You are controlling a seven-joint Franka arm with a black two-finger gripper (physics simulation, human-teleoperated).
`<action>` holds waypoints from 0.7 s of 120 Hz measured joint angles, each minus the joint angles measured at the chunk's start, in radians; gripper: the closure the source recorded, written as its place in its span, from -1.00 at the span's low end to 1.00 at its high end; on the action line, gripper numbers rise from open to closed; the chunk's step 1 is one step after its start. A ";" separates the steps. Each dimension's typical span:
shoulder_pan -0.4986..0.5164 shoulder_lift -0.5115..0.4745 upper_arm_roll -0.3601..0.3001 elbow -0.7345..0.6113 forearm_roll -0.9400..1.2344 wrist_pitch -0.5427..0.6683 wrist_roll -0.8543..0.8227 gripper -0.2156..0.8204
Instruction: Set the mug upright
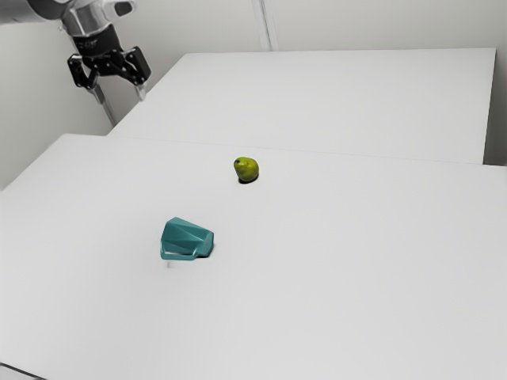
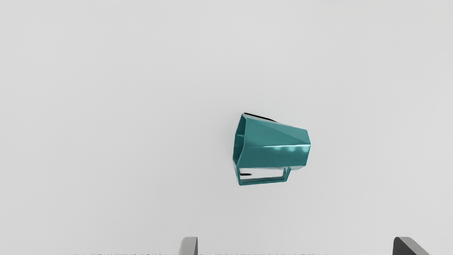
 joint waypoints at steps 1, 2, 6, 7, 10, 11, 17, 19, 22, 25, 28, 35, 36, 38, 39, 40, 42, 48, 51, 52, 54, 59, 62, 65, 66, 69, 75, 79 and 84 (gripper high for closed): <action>0.000 -0.001 0.000 0.000 -0.002 -0.001 0.000 -0.58; 0.001 -0.003 0.000 0.000 -0.003 -0.001 0.000 -0.58; 0.002 -0.008 0.001 -0.003 -0.009 -0.003 0.000 -0.58; 0.002 -0.010 0.002 -0.004 -0.010 -0.004 0.001 -0.58; 0.002 -0.013 0.003 -0.007 -0.013 -0.005 0.001 -0.58; 0.001 -0.014 0.004 -0.008 -0.014 -0.005 0.001 -0.58; 0.001 -0.019 0.010 -0.016 -0.026 -0.005 0.001 -0.58; -0.005 -0.024 0.019 -0.029 -0.033 -0.002 0.001 -0.58; -0.017 -0.033 0.041 -0.051 -0.049 0.003 0.002 -0.58; -0.027 -0.041 0.067 -0.082 -0.072 0.011 0.005 -0.58; -0.035 -0.054 0.095 -0.130 -0.102 0.027 0.012 -0.58; -0.048 -0.081 0.165 -0.263 -0.194 0.083 0.046 -0.58; -0.050 -0.083 0.175 -0.279 -0.209 0.092 0.052 -0.58; -0.054 -0.085 0.197 -0.313 -0.243 0.109 0.066 -0.58; -0.055 -0.085 0.207 -0.328 -0.259 0.117 0.074 -0.58; -0.056 -0.086 0.216 -0.344 -0.276 0.125 0.082 -0.58; -0.060 -0.086 0.239 -0.379 -0.313 0.142 0.098 -0.58; -0.062 -0.087 0.295 -0.476 -0.418 0.187 0.155 -0.58; -0.060 -0.087 0.321 -0.523 -0.469 0.208 0.188 -0.58; -0.058 -0.087 0.329 -0.537 -0.485 0.215 0.199 -0.58; -0.053 -0.087 0.342 -0.564 -0.516 0.227 0.223 -0.58; -0.030 -0.086 0.367 -0.623 -0.583 0.253 0.287 -0.58; -0.015 -0.086 0.382 -0.649 -0.617 0.266 0.328 -0.58; 0.002 -0.085 0.395 -0.666 -0.647 0.277 0.370 -0.58; 0.008 -0.083 0.398 -0.671 -0.656 0.281 0.384 -0.58; 0.029 -0.076 0.407 -0.680 -0.681 0.291 0.426 -0.58; 0.071 -0.033 0.423 -0.689 -0.739 0.309 0.510 -0.58; 0.085 0.008 0.436 -0.693 -0.780 0.318 0.564 -0.58; 0.079 0.046 0.447 -0.696 -0.826 0.326 0.629 -0.58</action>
